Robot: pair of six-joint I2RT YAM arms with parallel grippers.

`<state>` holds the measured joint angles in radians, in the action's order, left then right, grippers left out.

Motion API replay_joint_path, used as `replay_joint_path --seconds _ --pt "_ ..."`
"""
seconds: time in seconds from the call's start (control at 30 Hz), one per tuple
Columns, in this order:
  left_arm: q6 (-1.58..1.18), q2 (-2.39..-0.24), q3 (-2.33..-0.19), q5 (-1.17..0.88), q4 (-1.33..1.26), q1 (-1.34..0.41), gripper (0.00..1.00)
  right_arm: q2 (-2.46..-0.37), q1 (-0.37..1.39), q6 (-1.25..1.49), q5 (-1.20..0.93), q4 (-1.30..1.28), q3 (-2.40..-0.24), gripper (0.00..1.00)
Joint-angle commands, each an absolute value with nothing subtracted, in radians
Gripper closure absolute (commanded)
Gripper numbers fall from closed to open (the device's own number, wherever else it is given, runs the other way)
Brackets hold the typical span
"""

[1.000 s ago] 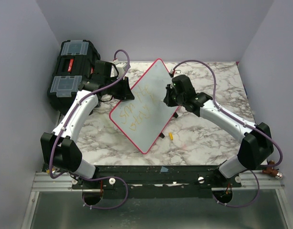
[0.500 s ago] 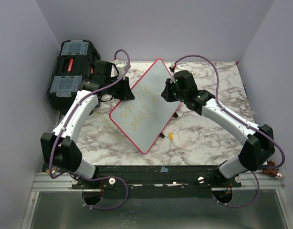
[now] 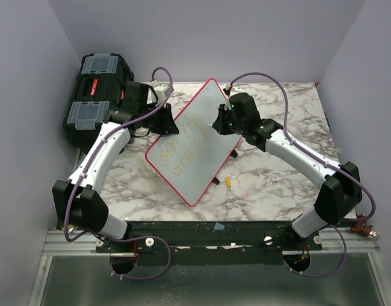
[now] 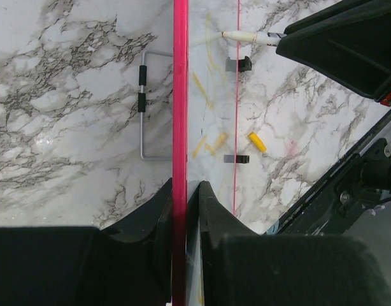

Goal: Write a sentence on the whiteboard

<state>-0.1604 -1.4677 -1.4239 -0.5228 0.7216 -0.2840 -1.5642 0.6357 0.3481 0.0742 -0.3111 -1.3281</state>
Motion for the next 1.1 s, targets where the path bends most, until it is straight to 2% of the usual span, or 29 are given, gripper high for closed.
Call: replay_joint_path --seconds 0.0,0.67,1.07 --pt "-0.067 -1.431 -1.414 -0.442 0.706 -0.285 1.0 -1.588 0.641 0.357 0.062 -0.289 -1.343 0.99" --pt "-0.072 -1.393 -1.378 -0.449 0.683 -0.285 1.0 -1.523 0.64 0.404 0.018 -0.276 -1.161 0.99" --pt "-0.083 -1.398 -1.385 -0.462 0.675 -0.285 1.0 -1.443 0.642 0.401 0.077 -0.342 -1.196 0.99"
